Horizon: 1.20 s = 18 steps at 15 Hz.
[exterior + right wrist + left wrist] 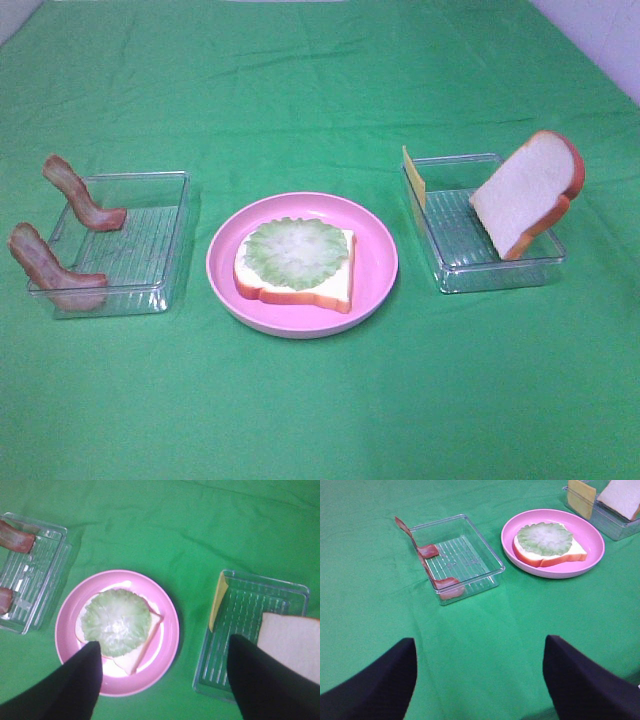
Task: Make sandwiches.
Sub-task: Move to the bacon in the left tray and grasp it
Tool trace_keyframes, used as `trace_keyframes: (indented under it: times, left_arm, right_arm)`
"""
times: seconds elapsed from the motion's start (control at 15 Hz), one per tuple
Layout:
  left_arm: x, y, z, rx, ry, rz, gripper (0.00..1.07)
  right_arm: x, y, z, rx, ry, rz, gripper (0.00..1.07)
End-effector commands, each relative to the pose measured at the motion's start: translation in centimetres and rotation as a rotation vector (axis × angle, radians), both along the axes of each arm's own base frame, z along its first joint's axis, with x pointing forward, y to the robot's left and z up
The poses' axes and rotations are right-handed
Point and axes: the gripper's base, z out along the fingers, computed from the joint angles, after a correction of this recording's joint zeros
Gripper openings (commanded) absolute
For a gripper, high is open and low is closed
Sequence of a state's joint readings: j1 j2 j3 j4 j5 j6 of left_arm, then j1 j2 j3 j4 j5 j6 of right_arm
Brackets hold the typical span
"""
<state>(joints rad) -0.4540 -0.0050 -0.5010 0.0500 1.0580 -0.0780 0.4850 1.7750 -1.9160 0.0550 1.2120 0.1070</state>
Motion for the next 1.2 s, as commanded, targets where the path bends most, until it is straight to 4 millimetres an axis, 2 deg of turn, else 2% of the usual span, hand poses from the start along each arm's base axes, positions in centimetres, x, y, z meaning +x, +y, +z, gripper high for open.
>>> trace_keyframes:
  times: [0.07, 0.33, 0.4, 0.8, 1.0, 1.2]
  left_arm:
    - [-0.1, 0.1, 0.0, -0.005, -0.019, -0.002, 0.68]
    - [-0.1, 0.1, 0.0, -0.005, -0.019, -0.002, 0.68]
    - [-0.1, 0.1, 0.0, -0.005, -0.019, -0.002, 0.68]
    - [-0.1, 0.1, 0.0, -0.005, -0.019, -0.002, 0.68]
    - [-0.1, 0.1, 0.0, -0.005, -0.019, -0.002, 0.68]
    - [-0.1, 0.0, 0.0, -0.005, -0.019, -0.002, 0.68]
  right_arm:
    - [-4.0, -2.4, 0.3, -0.057, 0.075, -0.014, 0.67]
    - [-10.3, -5.7, -1.3, -0.094, 0.143, -0.012, 0.67]
    - [-14.0, -7.6, -3.4, -0.122, 0.194, -0.007, 0.67]
    - [-22.7, -12.1, -8.7, -0.153, 0.237, 0.023, 0.67]
    - [-25.9, -13.8, -10.0, -0.131, 0.119, 0.102, 0.67]
    - [-28.6, -15.0, -10.2, -0.052, -0.087, 0.159, 0.67]
